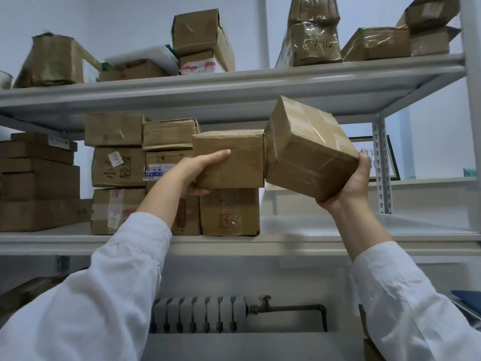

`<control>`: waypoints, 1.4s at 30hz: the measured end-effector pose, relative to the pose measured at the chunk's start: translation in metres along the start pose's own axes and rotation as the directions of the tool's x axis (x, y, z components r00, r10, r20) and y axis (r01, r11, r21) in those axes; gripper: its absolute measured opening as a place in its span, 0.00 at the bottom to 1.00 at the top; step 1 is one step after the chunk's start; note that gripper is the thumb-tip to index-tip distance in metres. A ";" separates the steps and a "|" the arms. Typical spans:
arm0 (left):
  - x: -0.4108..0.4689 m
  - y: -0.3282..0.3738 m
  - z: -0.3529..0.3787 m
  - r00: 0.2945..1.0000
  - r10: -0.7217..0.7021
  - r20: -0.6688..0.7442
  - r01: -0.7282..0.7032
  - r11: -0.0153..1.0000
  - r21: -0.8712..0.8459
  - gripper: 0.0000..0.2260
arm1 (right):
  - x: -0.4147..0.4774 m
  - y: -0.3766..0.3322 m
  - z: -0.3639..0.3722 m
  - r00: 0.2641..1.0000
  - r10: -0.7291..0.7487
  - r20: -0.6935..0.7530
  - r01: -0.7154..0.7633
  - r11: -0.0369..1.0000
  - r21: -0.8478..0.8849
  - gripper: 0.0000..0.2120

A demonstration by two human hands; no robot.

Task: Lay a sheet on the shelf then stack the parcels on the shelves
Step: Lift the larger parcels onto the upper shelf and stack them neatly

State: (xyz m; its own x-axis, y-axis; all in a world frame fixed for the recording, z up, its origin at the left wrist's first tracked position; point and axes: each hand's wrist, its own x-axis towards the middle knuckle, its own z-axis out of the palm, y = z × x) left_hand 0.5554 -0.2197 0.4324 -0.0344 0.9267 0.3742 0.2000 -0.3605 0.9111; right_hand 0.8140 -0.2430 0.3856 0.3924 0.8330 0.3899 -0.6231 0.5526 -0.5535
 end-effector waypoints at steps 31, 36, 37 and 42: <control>0.073 0.005 0.038 0.679 0.708 0.196 -0.462 0.204 0.863 0.39 | 0.036 -0.011 0.040 0.982 0.175 -0.075 -0.175 0.984 0.002 0.37; 0.072 0.016 0.043 0.722 0.670 0.174 -0.468 0.287 0.836 0.40 | 0.035 -0.024 0.059 0.987 0.152 -0.061 -0.154 0.987 -0.039 0.39; 0.070 0.018 0.044 0.737 0.659 0.149 -0.457 0.324 0.829 0.40 | 0.035 -0.025 0.064 0.987 0.148 -0.061 -0.151 0.987 -0.048 0.39; 0.068 0.029 0.046 0.773 0.634 0.031 -0.448 0.510 0.734 0.48 | 0.028 -0.029 0.083 0.991 0.133 -0.026 -0.136 0.982 -0.131 0.39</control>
State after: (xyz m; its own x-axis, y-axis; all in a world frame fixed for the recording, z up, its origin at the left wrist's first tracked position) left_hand 0.6043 -0.1620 0.4765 0.1306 0.4905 0.8616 0.8362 -0.5214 0.1701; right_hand 0.7867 -0.2376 0.4737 0.3231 0.8997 0.2935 -0.5765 0.4331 -0.6929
